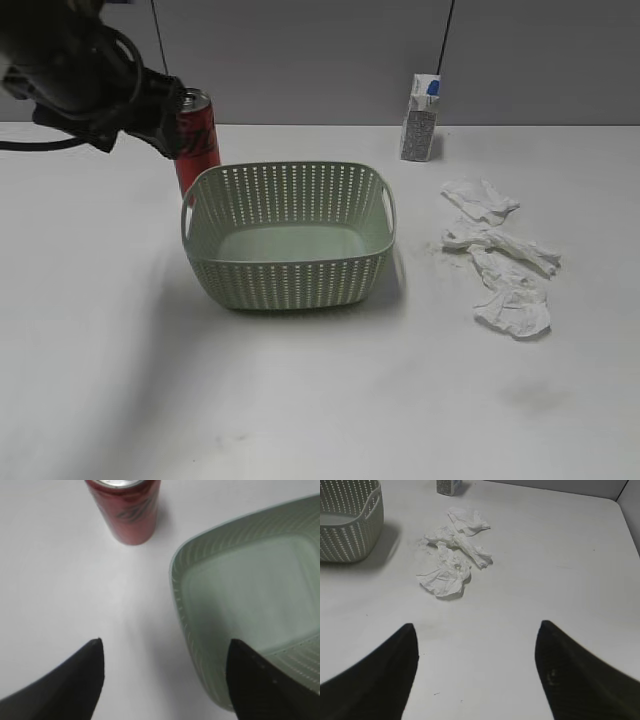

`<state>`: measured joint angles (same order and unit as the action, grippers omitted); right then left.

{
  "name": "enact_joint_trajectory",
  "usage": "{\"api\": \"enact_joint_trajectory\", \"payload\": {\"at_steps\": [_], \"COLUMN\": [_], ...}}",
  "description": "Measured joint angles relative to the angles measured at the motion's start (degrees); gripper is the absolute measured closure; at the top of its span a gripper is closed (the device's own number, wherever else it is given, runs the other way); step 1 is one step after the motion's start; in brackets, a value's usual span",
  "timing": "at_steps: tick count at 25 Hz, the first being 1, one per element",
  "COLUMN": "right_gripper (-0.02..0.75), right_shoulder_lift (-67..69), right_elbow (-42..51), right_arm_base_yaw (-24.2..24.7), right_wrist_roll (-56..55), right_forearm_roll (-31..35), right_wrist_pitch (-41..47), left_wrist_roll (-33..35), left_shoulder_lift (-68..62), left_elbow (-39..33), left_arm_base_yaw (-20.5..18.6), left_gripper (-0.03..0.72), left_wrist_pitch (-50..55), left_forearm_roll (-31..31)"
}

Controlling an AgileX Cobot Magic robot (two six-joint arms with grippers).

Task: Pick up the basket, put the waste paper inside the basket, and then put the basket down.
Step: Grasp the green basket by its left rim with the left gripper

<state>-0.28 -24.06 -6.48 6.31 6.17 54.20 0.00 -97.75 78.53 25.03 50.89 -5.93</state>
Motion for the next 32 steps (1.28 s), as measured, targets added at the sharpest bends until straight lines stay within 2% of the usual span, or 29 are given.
{"api": "enact_joint_trajectory", "payload": {"at_steps": [4, 8, 22, 25, 32], "right_gripper": [0.187, 0.187, 0.187, 0.187, 0.187], "right_shoulder_lift": [0.00, 0.00, 0.00, 0.00, 0.00], "right_elbow": [0.00, 0.00, 0.00, 0.00, 0.00], "right_arm_base_yaw": [0.00, 0.00, 0.00, 0.00, 0.00], "right_wrist_roll": [0.00, 0.00, -0.04, -0.04, -0.04], "right_forearm_roll": [0.00, 0.00, -0.10, -0.16, -0.20], "right_wrist_pitch": [0.00, 0.00, -0.07, -0.07, -0.07], "left_wrist_roll": [-4.70, -5.88, -6.19, -6.19, -6.37], "left_shoulder_lift": [-6.58, -12.83, -23.86, -23.92, -23.98], "left_elbow": [6.85, 11.03, 12.08, 12.19, 12.25], "left_arm_base_yaw": [0.96, 1.09, 1.44, 1.44, 1.50], "left_gripper": [0.111, 0.113, 0.134, 0.217, 0.591], "left_wrist_pitch": [4.19, 7.83, 8.16, 7.54, 6.92], "left_forearm_roll": [2.13, 2.27, -0.04, -0.08, -0.40]}}
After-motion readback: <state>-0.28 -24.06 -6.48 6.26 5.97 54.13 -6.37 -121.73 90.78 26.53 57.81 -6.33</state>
